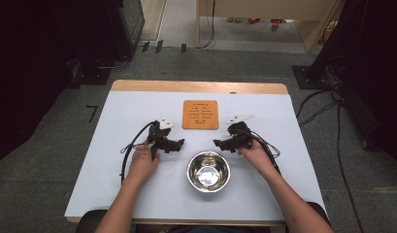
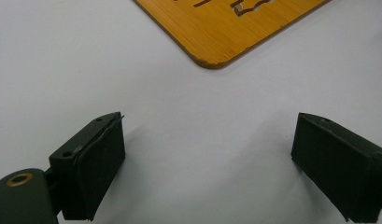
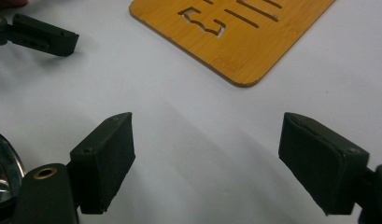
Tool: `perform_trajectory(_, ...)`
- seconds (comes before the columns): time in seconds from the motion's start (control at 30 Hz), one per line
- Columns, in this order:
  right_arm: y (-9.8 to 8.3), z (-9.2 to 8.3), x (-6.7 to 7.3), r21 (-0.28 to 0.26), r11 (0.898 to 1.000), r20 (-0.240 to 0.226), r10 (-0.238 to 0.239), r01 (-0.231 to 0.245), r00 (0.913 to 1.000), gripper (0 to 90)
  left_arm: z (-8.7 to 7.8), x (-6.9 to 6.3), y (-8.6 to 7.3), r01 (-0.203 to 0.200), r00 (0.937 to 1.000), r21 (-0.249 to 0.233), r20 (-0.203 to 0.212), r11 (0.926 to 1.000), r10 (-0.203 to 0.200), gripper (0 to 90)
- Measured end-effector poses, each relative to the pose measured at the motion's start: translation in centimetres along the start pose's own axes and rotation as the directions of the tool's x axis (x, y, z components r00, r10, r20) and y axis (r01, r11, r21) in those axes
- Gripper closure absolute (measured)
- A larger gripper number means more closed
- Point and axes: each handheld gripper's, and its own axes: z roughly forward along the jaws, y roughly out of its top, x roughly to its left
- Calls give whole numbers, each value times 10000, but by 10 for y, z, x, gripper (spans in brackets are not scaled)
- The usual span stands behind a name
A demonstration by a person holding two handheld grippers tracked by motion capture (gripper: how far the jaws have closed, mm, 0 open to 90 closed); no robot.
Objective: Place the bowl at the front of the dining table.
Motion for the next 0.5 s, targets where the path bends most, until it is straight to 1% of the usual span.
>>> perform_trajectory(0.2,1,-3,2,-58,10000,-107,-30,29,9999,185,0,0,0,6,10000,-4,-1,10000,-6,96)
perform_trajectory(0.5,3,-8,8,-21,10000,-425,-69,68,9991,177,0,0,0,-4,10000,3,-5,10000,4,96)
